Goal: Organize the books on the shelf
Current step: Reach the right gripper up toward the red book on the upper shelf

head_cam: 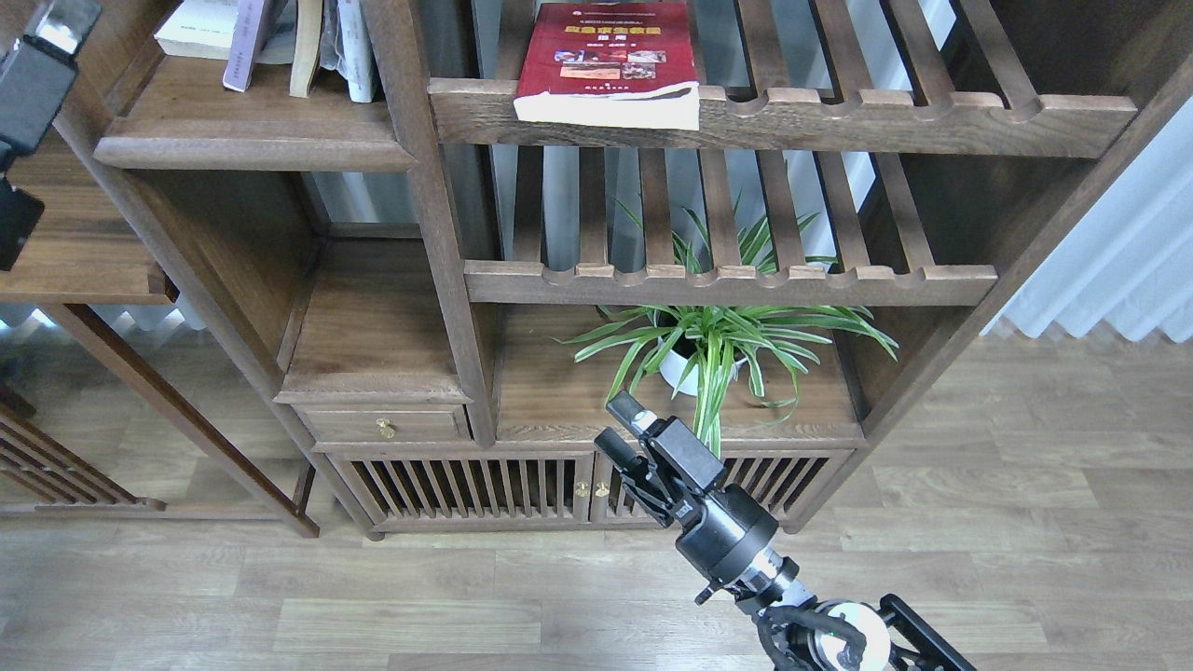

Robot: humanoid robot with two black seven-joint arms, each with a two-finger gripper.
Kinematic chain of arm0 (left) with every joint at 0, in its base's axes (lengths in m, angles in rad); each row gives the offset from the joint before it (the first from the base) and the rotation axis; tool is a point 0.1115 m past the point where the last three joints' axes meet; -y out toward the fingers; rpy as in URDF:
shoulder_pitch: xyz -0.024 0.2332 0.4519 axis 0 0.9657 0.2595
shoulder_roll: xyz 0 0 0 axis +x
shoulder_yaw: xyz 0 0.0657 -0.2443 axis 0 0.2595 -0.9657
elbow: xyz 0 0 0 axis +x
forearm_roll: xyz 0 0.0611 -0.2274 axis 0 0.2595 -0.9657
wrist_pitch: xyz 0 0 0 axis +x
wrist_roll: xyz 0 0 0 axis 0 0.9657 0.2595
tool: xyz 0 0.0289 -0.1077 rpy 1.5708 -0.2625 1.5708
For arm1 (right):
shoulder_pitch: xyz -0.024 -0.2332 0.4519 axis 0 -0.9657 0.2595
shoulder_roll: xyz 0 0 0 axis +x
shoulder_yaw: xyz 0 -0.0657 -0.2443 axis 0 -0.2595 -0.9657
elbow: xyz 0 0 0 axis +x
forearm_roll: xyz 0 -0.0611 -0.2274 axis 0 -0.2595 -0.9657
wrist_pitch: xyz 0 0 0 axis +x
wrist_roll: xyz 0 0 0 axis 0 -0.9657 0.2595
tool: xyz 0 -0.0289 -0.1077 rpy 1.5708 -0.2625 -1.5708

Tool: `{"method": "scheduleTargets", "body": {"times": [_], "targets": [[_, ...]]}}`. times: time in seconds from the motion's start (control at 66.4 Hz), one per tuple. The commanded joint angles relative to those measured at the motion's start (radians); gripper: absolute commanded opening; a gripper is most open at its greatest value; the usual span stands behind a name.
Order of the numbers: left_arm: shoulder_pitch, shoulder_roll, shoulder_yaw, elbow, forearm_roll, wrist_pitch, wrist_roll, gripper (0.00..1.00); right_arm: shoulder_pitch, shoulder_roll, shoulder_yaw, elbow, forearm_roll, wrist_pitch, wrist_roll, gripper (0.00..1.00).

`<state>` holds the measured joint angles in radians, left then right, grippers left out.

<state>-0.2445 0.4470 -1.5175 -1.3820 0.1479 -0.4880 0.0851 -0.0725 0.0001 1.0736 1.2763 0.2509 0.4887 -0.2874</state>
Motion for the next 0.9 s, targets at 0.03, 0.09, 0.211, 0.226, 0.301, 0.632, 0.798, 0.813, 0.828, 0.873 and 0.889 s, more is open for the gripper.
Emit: {"method": "scheduleTargets", "body": {"times": [0.03, 0.09, 0.211, 0.226, 0.301, 0.632, 0.798, 0.813, 0.828, 0.873, 0.889], "targets": [[0.134, -0.053, 0.072, 0.001, -0.002, -0.001, 0.001, 0.83, 0.000, 0.000, -0.003, 0.000, -0.001, 0.000, 0.020, 0.99], [0.175, -0.065, 0.100, 0.001, -0.002, -0.001, 0.001, 0.83, 0.000, 0.000, -0.004, 0.003, -0.002, 0.000, 0.020, 0.99], [0.243, -0.100, 0.154, 0.020, 0.002, -0.001, 0.002, 0.84, 0.010, 0.000, -0.007, 0.011, -0.001, 0.000, 0.030, 0.99], [0.245, -0.100, 0.155, 0.021, 0.002, -0.001, 0.002, 0.84, 0.013, 0.000, -0.007, 0.011, -0.001, 0.000, 0.031, 0.99], [0.245, -0.109, 0.157, 0.031, 0.007, -0.001, 0.004, 0.83, 0.043, 0.000, -0.011, 0.017, -0.001, 0.000, 0.053, 0.99], [0.245, -0.103, 0.108, 0.093, 0.009, -0.001, 0.010, 0.83, 0.189, 0.000, -0.099, 0.055, 0.007, 0.000, 0.149, 0.99], [0.243, -0.103, 0.092, 0.132, 0.010, -0.001, 0.010, 0.84, 0.191, 0.000, -0.153, 0.057, 0.007, 0.000, 0.169, 0.99], [0.241, -0.103, 0.092, 0.133, 0.010, -0.001, 0.010, 0.84, 0.192, 0.000, -0.153, 0.057, 0.007, 0.000, 0.172, 0.99], [0.243, -0.103, 0.091, 0.136, 0.010, -0.001, 0.010, 0.84, 0.192, 0.000, -0.153, 0.055, 0.007, 0.000, 0.174, 0.99], [0.243, -0.103, 0.091, 0.146, 0.010, -0.001, 0.010, 0.84, 0.201, 0.000, -0.153, 0.055, 0.007, 0.000, 0.182, 0.99], [0.241, -0.103, 0.091, 0.149, 0.010, -0.001, 0.010, 0.84, 0.206, 0.000, -0.153, 0.055, 0.007, 0.000, 0.183, 0.98]]}}
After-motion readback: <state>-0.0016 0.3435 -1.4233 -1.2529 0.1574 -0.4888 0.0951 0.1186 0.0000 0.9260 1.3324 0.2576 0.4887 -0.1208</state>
